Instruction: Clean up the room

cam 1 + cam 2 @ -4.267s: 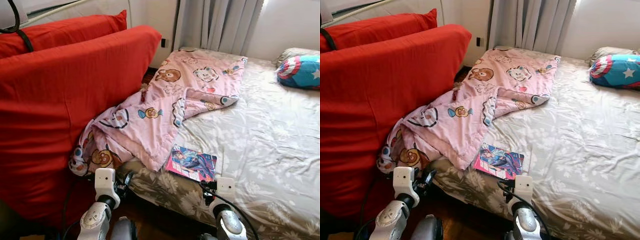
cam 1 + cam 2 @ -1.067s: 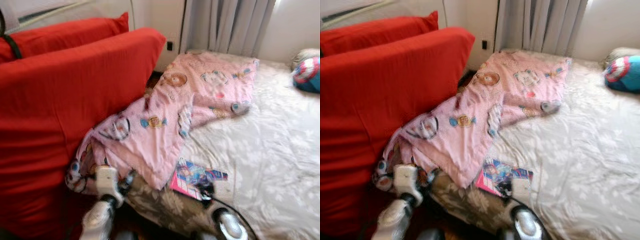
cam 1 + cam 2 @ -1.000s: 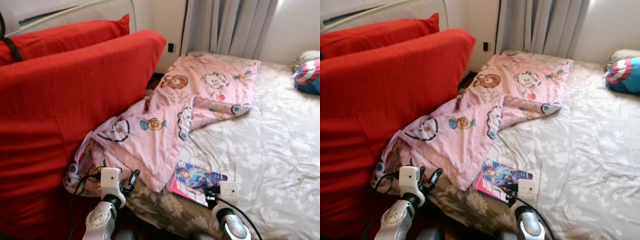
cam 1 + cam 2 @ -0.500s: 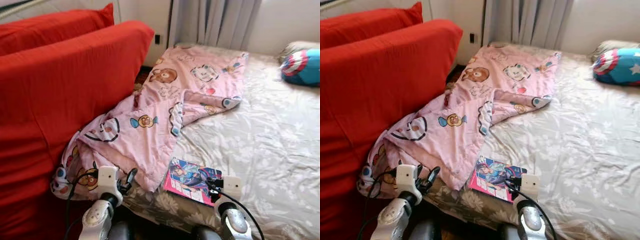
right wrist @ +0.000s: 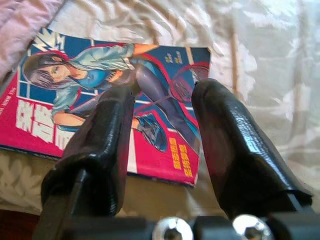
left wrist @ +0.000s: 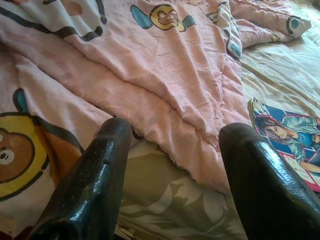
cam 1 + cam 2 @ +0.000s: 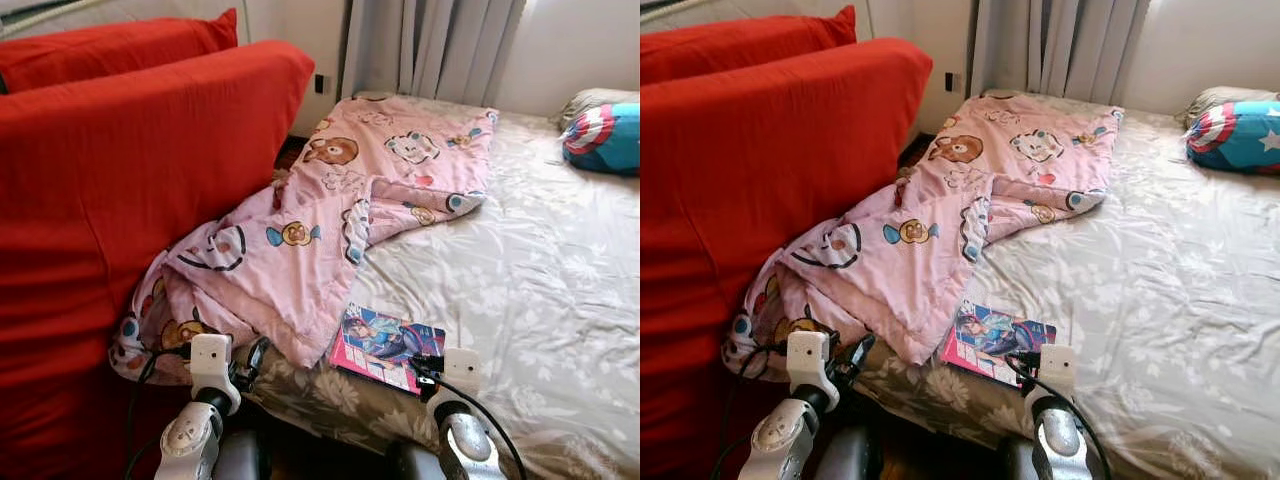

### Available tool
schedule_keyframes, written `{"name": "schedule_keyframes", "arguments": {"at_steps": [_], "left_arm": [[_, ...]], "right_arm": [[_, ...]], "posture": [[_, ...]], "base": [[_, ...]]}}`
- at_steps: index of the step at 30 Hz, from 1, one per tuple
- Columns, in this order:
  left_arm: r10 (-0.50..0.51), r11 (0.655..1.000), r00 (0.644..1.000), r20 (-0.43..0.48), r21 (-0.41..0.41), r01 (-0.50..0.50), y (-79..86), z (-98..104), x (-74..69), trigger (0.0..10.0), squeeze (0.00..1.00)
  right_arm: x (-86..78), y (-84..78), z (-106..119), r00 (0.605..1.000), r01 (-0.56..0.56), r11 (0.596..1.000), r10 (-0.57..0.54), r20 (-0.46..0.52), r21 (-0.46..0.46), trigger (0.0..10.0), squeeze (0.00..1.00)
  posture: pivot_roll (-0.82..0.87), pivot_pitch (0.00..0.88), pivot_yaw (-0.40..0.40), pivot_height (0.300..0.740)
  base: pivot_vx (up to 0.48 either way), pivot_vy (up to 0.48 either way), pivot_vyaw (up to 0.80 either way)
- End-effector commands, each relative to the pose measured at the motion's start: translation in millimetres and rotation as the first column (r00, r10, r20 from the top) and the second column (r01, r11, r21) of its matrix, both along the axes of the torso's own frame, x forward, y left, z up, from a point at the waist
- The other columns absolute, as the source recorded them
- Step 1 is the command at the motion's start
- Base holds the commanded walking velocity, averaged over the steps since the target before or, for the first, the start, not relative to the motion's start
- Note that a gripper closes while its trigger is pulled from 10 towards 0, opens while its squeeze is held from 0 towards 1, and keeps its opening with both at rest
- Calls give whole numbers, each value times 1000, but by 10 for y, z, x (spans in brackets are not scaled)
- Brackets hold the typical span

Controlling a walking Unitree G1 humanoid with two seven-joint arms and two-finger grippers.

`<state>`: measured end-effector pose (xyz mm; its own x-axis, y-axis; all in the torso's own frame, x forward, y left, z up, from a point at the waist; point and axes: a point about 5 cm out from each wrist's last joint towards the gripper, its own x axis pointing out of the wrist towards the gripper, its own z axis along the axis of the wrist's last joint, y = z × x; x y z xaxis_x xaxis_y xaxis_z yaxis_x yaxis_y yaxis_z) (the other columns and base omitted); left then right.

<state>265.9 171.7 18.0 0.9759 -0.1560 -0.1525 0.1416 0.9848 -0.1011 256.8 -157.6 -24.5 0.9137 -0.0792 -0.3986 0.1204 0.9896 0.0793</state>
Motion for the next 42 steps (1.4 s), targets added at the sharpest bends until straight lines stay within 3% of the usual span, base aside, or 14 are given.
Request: {"name": "schedule_keyframes", "arguments": {"at_steps": [1,9,14,16,17,20,21,22,23,32,42], "left_arm": [[-9,1000,1000,6,7,8,-5,17,8,10000,0],[-8,1000,999,42,22,7,52,111,29,10000,0],[-19,999,997,71,29,17,44,199,19,10000,0],[-32,999,996,82,36,29,32,233,-11,10000,0],[-38,999,996,85,41,34,33,244,-27,10000,0],[-41,998,996,79,50,38,55,245,-80,10000,0],[-38,998,997,72,52,35,72,238,-112,10000,0],[-36,998,997,67,54,33,84,234,-138,10000,0],[-33,998,998,56,61,30,105,224,-195,10000,0],[-39,994,999,24,104,37,147,277,-388,10000,0],[-40,992,999,-1,123,40,166,328,-504,10000,0]], "right_arm": [[19,-28,-5,999,26,1000,-26,-22,11,10000,0],[48,-109,-21,995,78,995,-74,-73,62,10000,0],[136,-154,7,987,126,981,-110,-116,146,10000,0],[171,-141,28,988,120,980,-102,-116,161,10000,600],[194,-136,46,989,118,979,-100,-111,166,10000,1000],[238,-139,83,989,122,976,-105,-100,183,10000,992],[260,-153,101,988,134,972,-117,-97,192,10000,486],[273,-164,113,988,142,970,-126,-94,198,10000,486],[310,-201,149,985,165,963,-150,-85,212,10000,0],[430,-211,261,990,140,953,-133,-44,268,10000,0],[401,-107,219,997,71,940,-58,-50,333,10000,0]], "posture": [[58,32,-47,587],[68,74,-40,587],[78,139,-25,587],[86,155,-23,587],[93,170,-20,587],[99,186,-13,587],[100,197,-12,587],[101,200,-11,587],[107,211,-8,587],[134,251,4,587],[151,267,10,587]], "base": [[0,0,0],[0,0,0],[0,0,0],[0,0,0],[0,0,0],[0,0,0],[0,0,0],[0,0,0],[0,0,0],[0,0,0],[0,0,0]]}}
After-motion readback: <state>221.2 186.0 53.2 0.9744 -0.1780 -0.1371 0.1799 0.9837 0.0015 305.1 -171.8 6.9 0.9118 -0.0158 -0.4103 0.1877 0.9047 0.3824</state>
